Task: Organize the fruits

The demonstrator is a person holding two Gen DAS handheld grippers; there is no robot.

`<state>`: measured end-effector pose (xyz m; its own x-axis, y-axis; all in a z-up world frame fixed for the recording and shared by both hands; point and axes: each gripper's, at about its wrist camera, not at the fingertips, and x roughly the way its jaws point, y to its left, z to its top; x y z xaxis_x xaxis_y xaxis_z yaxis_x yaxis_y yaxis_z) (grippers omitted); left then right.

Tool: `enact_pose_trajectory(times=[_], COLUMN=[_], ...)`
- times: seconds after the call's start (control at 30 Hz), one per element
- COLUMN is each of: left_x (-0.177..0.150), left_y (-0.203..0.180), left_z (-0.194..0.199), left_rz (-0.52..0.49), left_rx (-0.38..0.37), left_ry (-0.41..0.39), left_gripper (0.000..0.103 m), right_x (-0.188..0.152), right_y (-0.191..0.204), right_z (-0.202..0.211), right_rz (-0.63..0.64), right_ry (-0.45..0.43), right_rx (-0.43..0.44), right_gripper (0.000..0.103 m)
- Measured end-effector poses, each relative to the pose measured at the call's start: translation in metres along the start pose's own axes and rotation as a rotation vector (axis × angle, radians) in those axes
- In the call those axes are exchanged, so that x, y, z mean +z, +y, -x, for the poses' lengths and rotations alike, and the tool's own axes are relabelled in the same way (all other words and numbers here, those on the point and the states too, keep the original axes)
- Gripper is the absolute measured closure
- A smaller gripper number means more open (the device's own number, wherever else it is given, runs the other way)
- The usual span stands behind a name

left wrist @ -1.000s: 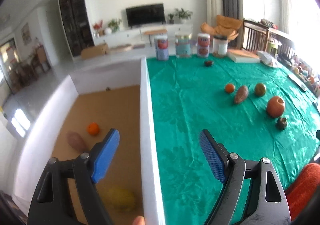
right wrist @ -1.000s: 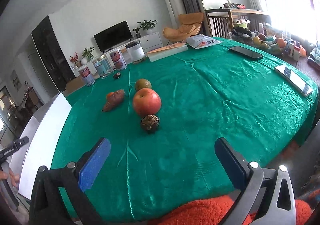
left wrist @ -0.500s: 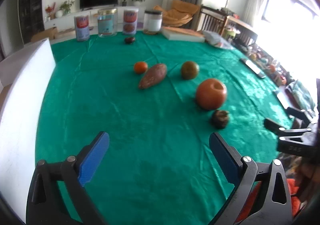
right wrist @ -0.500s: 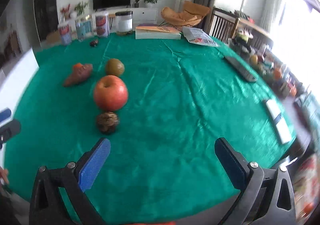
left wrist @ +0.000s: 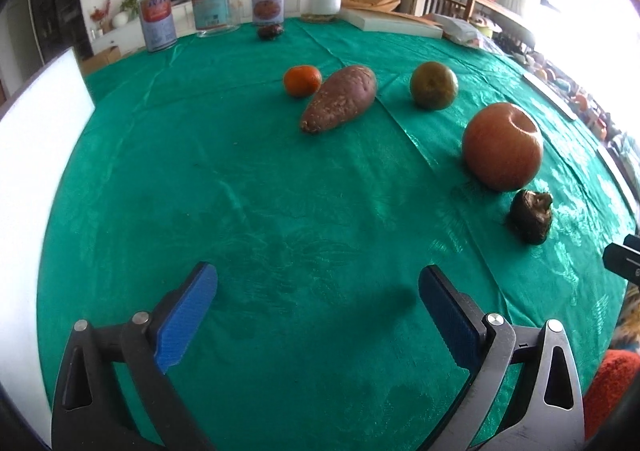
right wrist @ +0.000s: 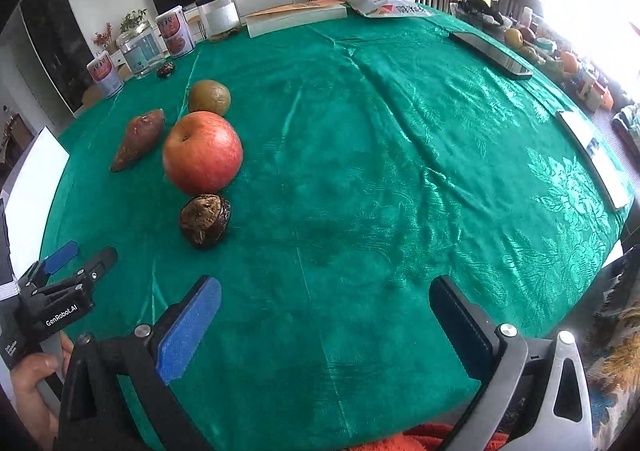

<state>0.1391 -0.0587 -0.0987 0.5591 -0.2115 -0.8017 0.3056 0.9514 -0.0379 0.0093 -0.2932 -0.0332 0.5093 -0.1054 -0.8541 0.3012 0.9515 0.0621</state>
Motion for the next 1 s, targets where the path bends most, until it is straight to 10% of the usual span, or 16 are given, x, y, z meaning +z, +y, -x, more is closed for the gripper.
enact_pose_trajectory(times=[0.7,1.0], left_x=[0.0,0.0], left_y=[-0.004,-0.004], left_z=[-0.003,-0.003], left_rz=[-0.02,-0.02], left_rx=[0.015,0.015], left_ry=[0.012,0.012], left_gripper=[0.0,0.0], right_x=[-0.003,-0.007], right_y=[0.003,-0.007], right_z=[0.03,0.058], right_rz=[-0.001,-0.133], right_ry=[-0.166,-0.161], right_rx=[-0.087,0.115], right_gripper=[0.0,0.0])
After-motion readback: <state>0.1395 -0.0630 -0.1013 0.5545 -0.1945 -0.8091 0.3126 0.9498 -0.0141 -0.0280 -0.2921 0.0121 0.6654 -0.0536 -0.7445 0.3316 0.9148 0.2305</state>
